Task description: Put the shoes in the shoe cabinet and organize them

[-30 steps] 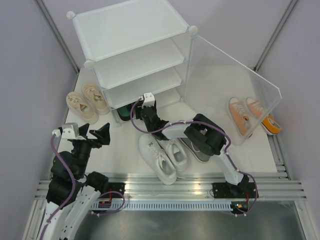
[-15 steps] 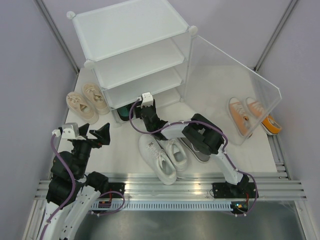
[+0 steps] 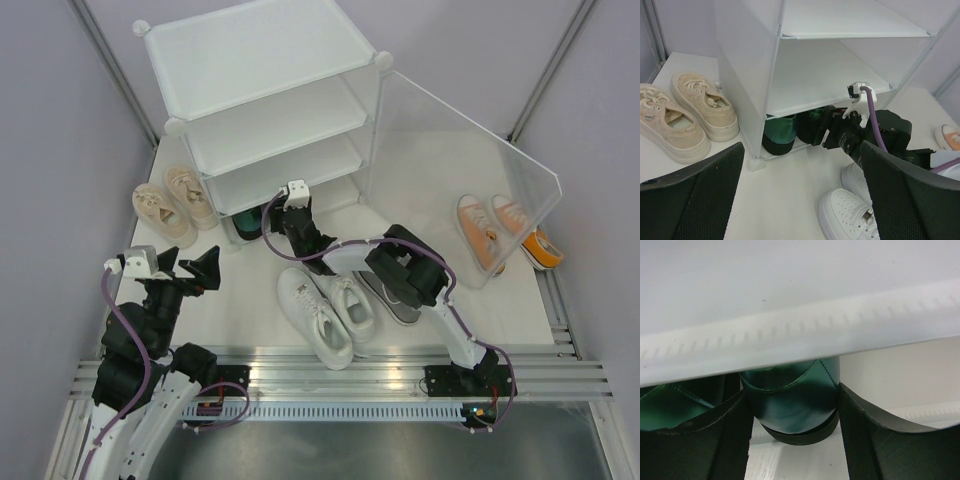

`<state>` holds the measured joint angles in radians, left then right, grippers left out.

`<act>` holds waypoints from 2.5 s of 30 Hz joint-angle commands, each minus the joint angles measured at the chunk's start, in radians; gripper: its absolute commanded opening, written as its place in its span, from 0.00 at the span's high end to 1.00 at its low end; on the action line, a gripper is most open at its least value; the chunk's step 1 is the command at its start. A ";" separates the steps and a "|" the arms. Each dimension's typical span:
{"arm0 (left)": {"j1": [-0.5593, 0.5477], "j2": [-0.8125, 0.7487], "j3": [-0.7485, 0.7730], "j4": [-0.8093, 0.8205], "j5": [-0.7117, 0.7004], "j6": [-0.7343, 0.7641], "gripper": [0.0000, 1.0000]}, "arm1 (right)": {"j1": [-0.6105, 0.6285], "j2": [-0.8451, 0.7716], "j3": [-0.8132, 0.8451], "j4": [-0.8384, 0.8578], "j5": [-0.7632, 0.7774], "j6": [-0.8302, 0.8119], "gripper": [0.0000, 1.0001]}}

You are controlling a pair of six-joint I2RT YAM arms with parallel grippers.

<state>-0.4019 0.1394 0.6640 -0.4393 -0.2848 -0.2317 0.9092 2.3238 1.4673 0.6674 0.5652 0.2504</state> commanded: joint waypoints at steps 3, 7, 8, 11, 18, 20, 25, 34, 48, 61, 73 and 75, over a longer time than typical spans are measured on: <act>-0.006 0.006 0.002 0.022 0.015 0.015 0.00 | -0.036 0.026 0.062 0.008 -0.045 0.136 0.73; -0.006 0.005 0.003 0.022 0.016 0.015 0.00 | -0.049 0.022 0.045 0.003 -0.034 0.174 0.73; -0.006 0.005 0.002 0.022 0.016 0.015 0.00 | -0.049 0.022 0.045 0.001 -0.036 0.176 0.73; -0.006 0.002 0.002 0.022 0.016 0.015 0.00 | -0.049 0.026 0.051 0.004 -0.059 0.171 0.73; -0.006 0.000 0.002 0.022 0.016 0.015 0.00 | -0.049 0.017 0.062 0.023 -0.080 0.156 0.73; -0.006 0.000 0.002 0.022 0.016 0.015 0.00 | -0.049 0.017 0.068 0.018 -0.091 0.153 0.65; -0.006 -0.001 0.002 0.022 0.016 0.014 0.00 | -0.049 0.011 0.044 0.009 -0.099 0.162 0.41; -0.006 0.002 0.002 0.022 0.012 0.017 0.00 | -0.049 -0.083 -0.061 -0.029 -0.087 0.193 0.20; -0.006 0.032 0.000 0.020 -0.005 0.025 0.00 | -0.049 -0.304 -0.272 -0.072 -0.261 0.204 0.18; -0.006 0.043 -0.001 0.020 -0.008 0.028 0.00 | -0.046 -0.242 -0.164 -0.222 -0.188 0.164 0.27; -0.006 0.049 -0.001 0.019 0.007 0.026 0.00 | -0.046 -0.146 -0.075 -0.200 -0.169 0.099 0.30; -0.008 0.054 0.000 0.019 0.009 0.026 0.00 | -0.046 -0.144 -0.073 -0.170 -0.192 0.098 0.33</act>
<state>-0.4019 0.1730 0.6640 -0.4393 -0.2855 -0.2314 0.8658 2.1689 1.3487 0.4339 0.3820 0.3759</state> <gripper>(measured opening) 0.994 0.691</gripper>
